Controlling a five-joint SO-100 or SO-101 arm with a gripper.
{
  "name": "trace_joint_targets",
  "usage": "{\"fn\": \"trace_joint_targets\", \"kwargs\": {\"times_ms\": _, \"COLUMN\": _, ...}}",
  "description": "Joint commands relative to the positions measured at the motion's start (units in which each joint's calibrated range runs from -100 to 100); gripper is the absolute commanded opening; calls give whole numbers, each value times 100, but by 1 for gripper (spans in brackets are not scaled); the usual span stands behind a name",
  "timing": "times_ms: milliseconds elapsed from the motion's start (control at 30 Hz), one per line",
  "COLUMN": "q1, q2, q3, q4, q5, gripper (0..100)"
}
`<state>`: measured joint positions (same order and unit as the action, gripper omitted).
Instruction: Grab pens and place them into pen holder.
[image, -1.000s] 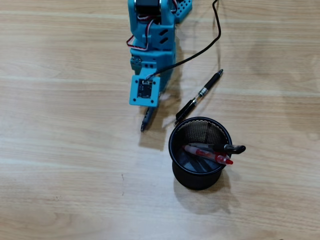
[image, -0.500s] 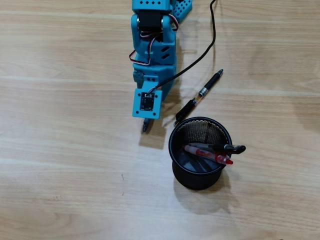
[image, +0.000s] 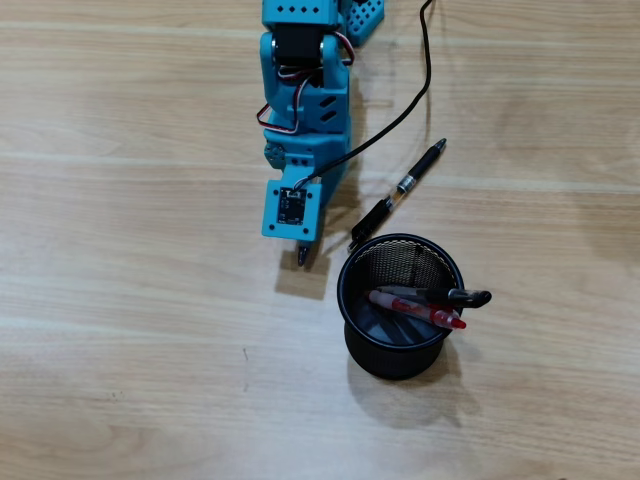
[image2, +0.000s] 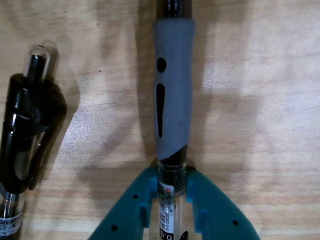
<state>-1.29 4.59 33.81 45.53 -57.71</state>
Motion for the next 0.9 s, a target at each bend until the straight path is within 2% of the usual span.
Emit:
{"fn": "trace_joint_targets", "kwargs": {"times_ms": 0, "q1": 115, "q2": -259, "q3": 4, "q4": 89, "q5": 7, "gripper": 2}}
{"fn": "trace_joint_targets", "kwargs": {"times_ms": 400, "q1": 408, "q2": -3096, "q3": -403, "q4": 53, "q5": 159, "gripper": 2}}
{"fn": "trace_joint_targets", "kwargs": {"times_ms": 600, "q1": 23, "q2": -3155, "q3": -1598, "q4": 7, "q5": 174, "gripper": 2}}
{"fn": "trace_joint_targets", "kwargs": {"times_ms": 733, "q1": -443, "q2": -2637, "q3": -2177, "q4": -886, "q5": 164, "gripper": 2}}
{"fn": "trace_joint_targets", "kwargs": {"times_ms": 867, "q1": -918, "q2": -1847, "q3": -2403, "q4": -2435, "q5": 132, "gripper": 2}}
